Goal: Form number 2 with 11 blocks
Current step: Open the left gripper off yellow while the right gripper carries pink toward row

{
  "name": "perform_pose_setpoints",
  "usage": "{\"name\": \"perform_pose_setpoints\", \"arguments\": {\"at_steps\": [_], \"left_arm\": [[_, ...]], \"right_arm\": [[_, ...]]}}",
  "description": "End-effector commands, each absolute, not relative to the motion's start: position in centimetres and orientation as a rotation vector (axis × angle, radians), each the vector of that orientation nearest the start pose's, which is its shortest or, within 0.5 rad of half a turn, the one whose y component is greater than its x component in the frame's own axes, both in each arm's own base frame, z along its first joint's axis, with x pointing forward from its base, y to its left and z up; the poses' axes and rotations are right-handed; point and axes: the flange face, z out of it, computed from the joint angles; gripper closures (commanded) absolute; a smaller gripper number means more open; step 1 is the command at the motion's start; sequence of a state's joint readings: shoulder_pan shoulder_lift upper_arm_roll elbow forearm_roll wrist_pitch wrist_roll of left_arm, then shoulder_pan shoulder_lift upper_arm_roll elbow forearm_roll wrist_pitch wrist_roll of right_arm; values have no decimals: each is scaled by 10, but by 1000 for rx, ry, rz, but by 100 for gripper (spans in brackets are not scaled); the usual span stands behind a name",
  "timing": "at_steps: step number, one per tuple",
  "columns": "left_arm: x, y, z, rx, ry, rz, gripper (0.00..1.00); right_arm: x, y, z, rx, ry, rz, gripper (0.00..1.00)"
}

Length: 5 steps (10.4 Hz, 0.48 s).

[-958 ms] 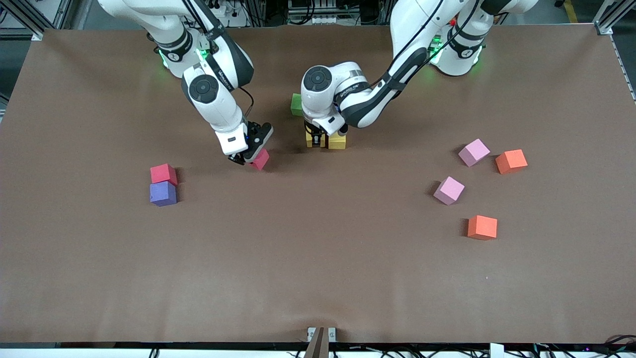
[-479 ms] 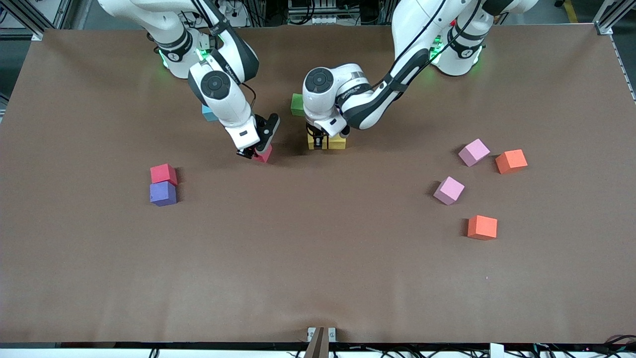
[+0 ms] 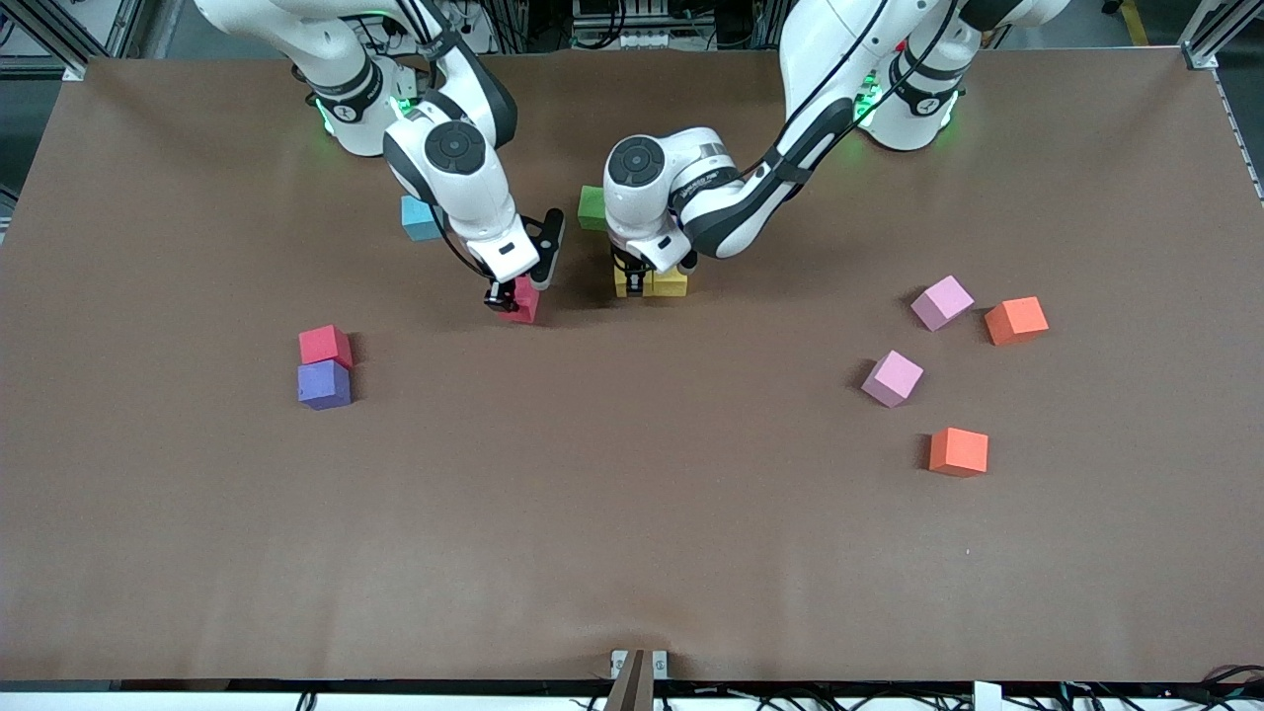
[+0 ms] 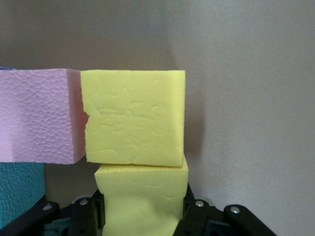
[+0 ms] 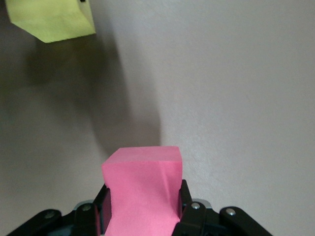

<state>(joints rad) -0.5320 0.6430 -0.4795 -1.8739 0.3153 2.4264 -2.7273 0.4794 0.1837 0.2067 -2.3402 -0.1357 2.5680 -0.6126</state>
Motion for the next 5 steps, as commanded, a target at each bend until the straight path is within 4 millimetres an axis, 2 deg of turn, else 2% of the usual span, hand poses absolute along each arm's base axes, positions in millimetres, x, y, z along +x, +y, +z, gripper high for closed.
{"name": "perform_pose_setpoints", "arguments": {"at_steps": [1,2,3,4,5], "left_arm": [[346,-525,206,-2184,-2252,65,59],[346,-525,206,-2184,-2252,65,56],[345,-525,205,-2183,-2251,65,38],[345,-525,205,-2193,-2242,64,0],[344,-525,205,-2220,-2223,42,0]], "right_arm": [[395,335,270,-2433,-2069,-83,67],[395,335,270,-2431,-2071,-83,67],[398,331,271,-2436,-2068,-85,67],[399,330,273,-2435,-2070,-94,67],[403,325,276,-2446,-2058,-110,67]]}}
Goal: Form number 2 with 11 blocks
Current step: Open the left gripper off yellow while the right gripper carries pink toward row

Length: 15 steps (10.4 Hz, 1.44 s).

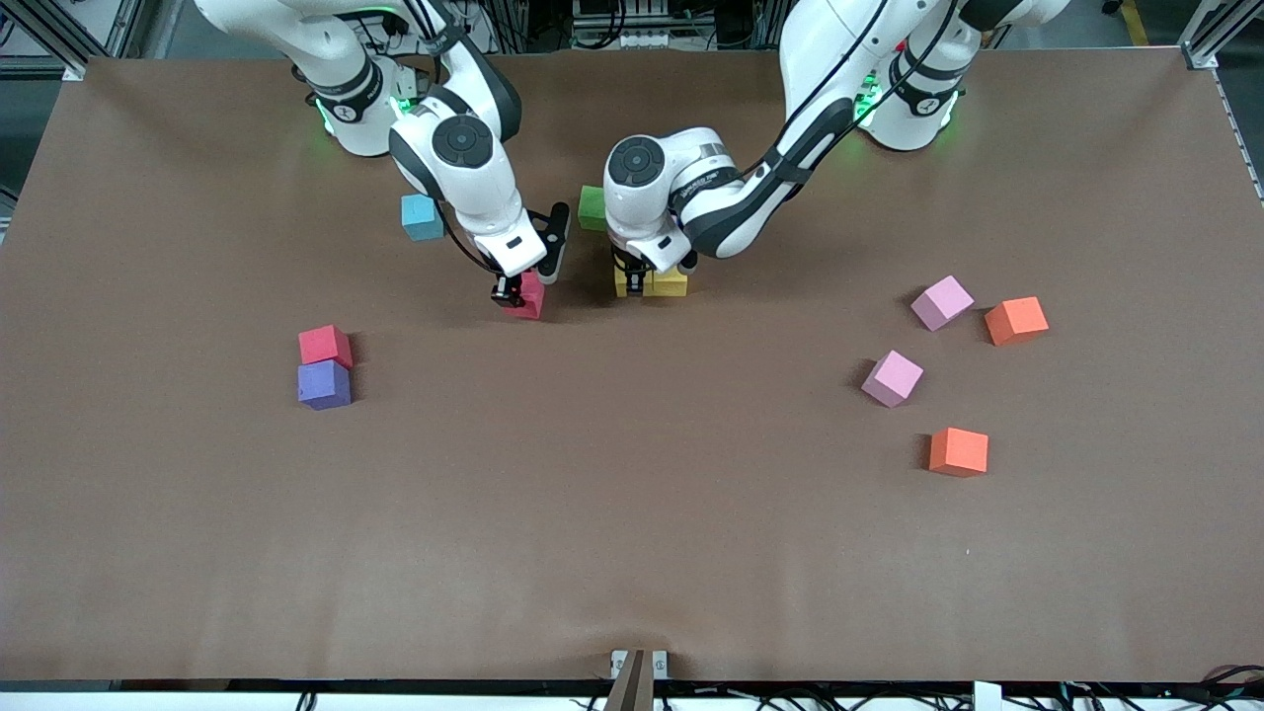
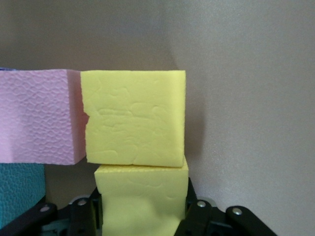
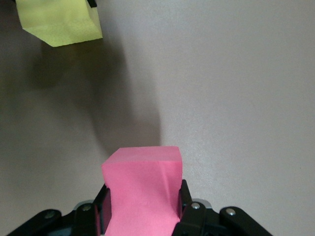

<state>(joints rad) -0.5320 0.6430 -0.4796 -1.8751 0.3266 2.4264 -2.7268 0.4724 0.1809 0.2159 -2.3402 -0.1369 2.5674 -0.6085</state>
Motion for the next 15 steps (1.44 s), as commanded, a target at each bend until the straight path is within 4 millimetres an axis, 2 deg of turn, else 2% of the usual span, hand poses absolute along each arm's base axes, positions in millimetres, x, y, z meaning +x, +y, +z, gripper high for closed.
{"name": "perform_pose_setpoints", "arguments": {"at_steps": [1,4,9,11,13,14,15], "left_arm": [[345,-525,205,-2219,-2225,42,0],[343,-525,206,-2221,-2217,37,0],[342,-531,229,-2243,-2243,33,0],[338,-536,242,-2258,-2252,46,0],[336,-540,268,-2289,-2270,54,0],[339,-537,273,-2279,-2263,54,0],[347,-533,279,-2271,-2278,73,0]], "right_arm": [[405,320,281,-2457,-2049,-126,67],[410,314,288,-2473,-2036,-144,67],[413,288,289,-2472,-2057,-127,68],[415,269,291,-2509,-2025,-111,68],[419,255,294,-2520,-2020,-109,68],[423,245,295,-2532,-2011,-108,68],[430,227,298,-2564,-1979,-105,68]]}}
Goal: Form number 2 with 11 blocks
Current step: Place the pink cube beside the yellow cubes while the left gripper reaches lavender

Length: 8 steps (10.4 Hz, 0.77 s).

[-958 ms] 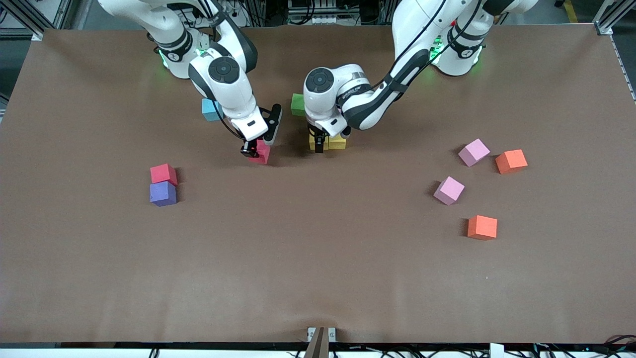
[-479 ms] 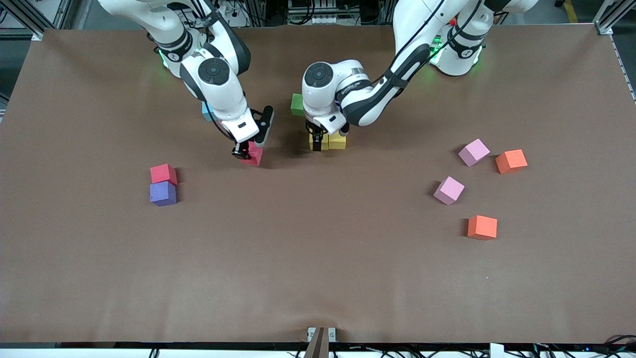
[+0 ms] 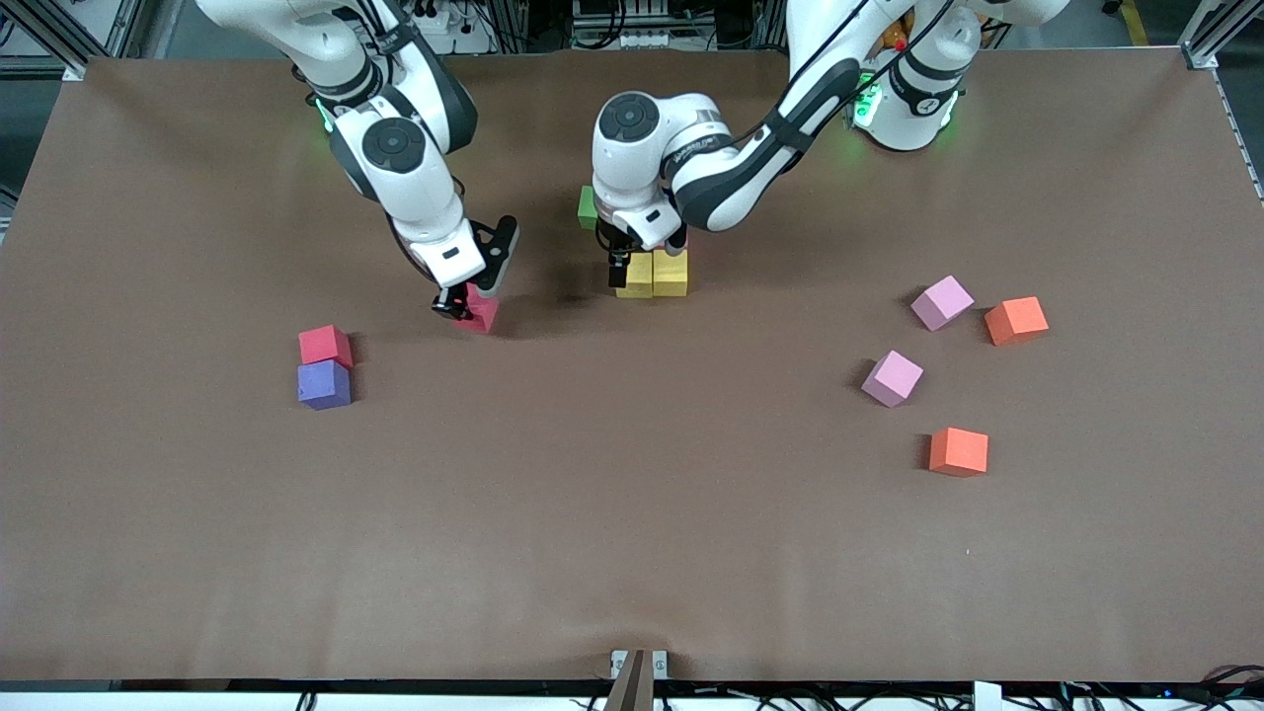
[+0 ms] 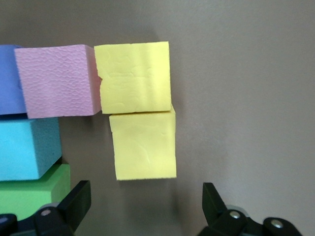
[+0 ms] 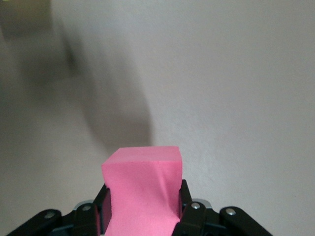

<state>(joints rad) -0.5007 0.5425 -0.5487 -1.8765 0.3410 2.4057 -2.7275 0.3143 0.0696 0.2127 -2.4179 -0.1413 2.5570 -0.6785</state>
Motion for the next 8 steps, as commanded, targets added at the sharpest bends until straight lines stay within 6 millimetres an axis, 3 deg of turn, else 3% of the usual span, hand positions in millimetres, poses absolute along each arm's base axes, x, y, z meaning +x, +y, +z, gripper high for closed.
{"name": "perform_pose_setpoints", "arguments": {"at_steps": [1,5,8], "left_arm": [[357,-527,286,-2280,-2282,84,0],[405,-490,301,-2365,-2191,63,0],[450,-451,313,-2454,-2128,20,0]], "right_arm": [[432,217,300,-2547,-2006,-70,68],[431,218,306,-2534,-2029,-67,68],[404,266,306,-2419,-2160,-74,68]]}}
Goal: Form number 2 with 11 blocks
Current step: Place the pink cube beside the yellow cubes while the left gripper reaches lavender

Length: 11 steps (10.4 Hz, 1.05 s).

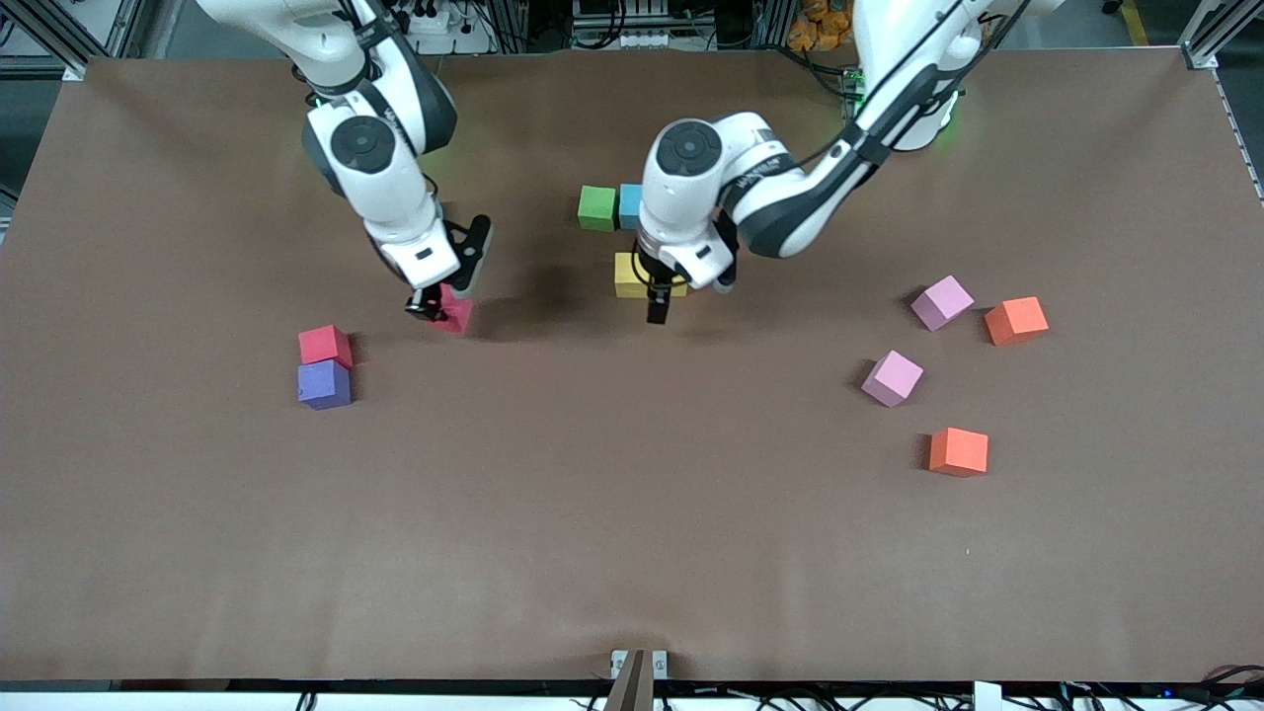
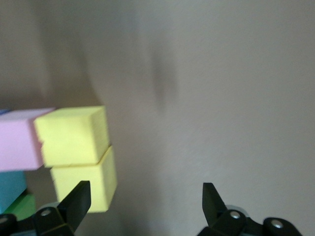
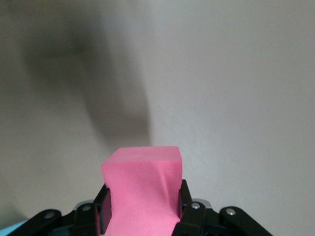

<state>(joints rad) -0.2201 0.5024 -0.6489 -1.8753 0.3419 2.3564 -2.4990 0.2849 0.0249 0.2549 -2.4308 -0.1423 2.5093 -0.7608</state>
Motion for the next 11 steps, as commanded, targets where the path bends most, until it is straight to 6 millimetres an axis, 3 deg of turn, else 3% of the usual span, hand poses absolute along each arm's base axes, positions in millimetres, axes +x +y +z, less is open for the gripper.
{"name": "perform_pose_setpoints", "arguments": {"at_steps": [1,4,7,8,11], "left_arm": [[465,-436,315,-2487,-2095,8,0],[496,-398,313,-2620,-1892,-26,0],[527,-346,308,-2744,-1607,-37,0],[530,-340,307,-2799,-1480,-35,0],[567,-286,310,-2895,-1282,-47,0]], "right_arm": [[396,278,302,-2387,-2186,-66,68],[362,330,285,-2303,-2149,-55,70],[357,386,256,-2203,-2153,-69,75],[361,392,254,-2207,-2134,-113,75],[358,410,256,-2169,-2159,-135,77]]}}
